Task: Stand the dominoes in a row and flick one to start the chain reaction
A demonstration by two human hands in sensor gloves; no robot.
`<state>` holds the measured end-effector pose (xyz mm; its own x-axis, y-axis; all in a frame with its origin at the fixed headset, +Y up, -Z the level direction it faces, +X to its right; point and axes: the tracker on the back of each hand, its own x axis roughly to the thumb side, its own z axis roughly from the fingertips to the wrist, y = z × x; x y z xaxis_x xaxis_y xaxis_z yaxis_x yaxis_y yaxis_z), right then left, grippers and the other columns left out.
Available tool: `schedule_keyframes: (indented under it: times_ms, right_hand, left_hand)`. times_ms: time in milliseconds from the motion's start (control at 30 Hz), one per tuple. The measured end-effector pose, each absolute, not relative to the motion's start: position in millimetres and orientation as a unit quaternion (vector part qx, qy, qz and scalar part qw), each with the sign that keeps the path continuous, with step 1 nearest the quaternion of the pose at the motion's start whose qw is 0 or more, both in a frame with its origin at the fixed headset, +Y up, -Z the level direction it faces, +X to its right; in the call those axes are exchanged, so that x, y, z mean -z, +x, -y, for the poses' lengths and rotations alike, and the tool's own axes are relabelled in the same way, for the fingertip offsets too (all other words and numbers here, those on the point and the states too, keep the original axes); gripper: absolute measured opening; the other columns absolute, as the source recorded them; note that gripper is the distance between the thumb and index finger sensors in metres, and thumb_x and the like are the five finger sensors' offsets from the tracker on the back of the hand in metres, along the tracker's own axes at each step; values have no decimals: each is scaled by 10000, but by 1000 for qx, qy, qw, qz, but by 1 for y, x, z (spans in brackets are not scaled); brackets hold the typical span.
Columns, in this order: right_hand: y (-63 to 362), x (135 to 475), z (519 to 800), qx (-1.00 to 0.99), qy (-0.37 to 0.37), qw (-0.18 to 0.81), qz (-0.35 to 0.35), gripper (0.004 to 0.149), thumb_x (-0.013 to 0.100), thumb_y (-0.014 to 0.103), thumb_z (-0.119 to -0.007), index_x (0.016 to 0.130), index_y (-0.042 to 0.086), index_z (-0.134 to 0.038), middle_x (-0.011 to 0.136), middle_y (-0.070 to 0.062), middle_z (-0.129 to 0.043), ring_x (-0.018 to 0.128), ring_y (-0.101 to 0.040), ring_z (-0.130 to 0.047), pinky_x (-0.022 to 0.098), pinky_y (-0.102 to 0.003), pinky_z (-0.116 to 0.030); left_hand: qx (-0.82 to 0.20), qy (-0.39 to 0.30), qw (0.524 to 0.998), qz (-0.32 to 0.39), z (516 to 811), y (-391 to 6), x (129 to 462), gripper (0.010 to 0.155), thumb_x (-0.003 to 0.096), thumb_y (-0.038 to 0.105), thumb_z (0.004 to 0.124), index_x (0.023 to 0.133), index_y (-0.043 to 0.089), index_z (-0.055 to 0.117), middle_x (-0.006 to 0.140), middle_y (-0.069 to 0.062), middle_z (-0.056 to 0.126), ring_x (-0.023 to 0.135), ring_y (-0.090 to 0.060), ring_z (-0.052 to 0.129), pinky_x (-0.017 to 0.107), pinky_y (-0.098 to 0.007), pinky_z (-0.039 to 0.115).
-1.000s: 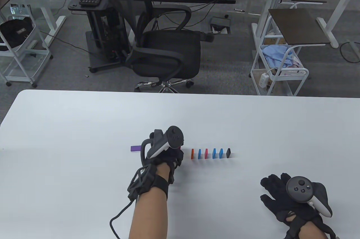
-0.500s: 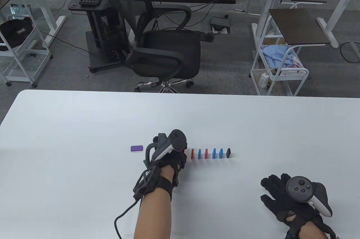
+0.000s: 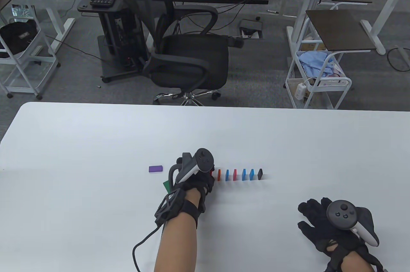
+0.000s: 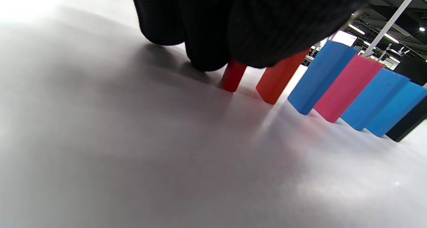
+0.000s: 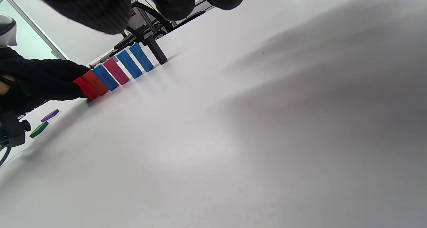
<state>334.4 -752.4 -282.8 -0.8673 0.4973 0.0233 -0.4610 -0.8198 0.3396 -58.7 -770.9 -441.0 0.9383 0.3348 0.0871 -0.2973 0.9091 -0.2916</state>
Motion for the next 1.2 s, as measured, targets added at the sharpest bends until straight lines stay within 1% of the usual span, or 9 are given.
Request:
schedule_keyframes:
  times_ms: [500, 633, 733, 867, 967, 1200]
  right_hand:
    - [334, 283, 752, -951, 55, 254, -167, 615, 538, 506, -694, 1040, 251, -447, 1162, -144, -294, 1002, -482, -26, 709, -672, -88]
    - [334, 283, 752, -951, 55, 255, -167, 622, 537, 506, -695, 1042, 253, -433, 1162, -143, -295, 1003, -482, -27, 709, -672, -89]
    - [335, 283, 752, -951, 55, 256, -167, 623, 537, 506, -694, 1042, 252, -432, 1162, -143, -294, 1003, -481, -25, 709, -672, -89]
    - [334, 283, 752, -951, 55, 256, -168, 622, 537, 506, -695, 1041, 252, -435, 1162, -142, -292, 1003, -481, -26, 708, -672, -89]
    - [334, 282, 752, -951, 57, 254, -168, 620, 537, 507, -694, 1041, 253, -436, 1162, -142, -291, 1002, -481, -27, 709, -672, -89]
    - [331, 282, 753, -951, 59, 254, -168, 620, 537, 507, -692, 1041, 253, -436, 1162, -144, -290, 1002, -481, -25, 709, -671, -89]
  left_hand:
    - [-151, -149, 975, 66, 768, -58, 439, 582, 430, 352, 887, 927, 247, 603, 910, -25, 831, 963, -283, 705, 706, -727, 208]
    - [-148, -154, 975, 65, 768, -57, 438, 614, 425, 359, 893, 940, 242, 580, 925, -29, 810, 973, -281, 684, 705, -728, 210]
    - [-146, -163, 973, 68, 767, -58, 436, 660, 422, 367, 896, 965, 230, 547, 970, -48, 762, 987, -313, 662, 700, -731, 193]
    - [-131, -161, 976, 64, 757, -64, 431, 710, 417, 382, 899, 989, 227, 509, 1035, -59, 689, 1018, -334, 618, 694, -733, 173]
    - [-121, -159, 978, 59, 745, -73, 426, 730, 410, 385, 915, 995, 227, 507, 1054, -60, 667, 1033, -339, 594, 692, -735, 160]
    - [-101, -131, 985, 40, 714, -106, 409, 710, 412, 379, 918, 991, 235, 533, 1061, -61, 662, 1041, -339, 586, 693, -736, 156]
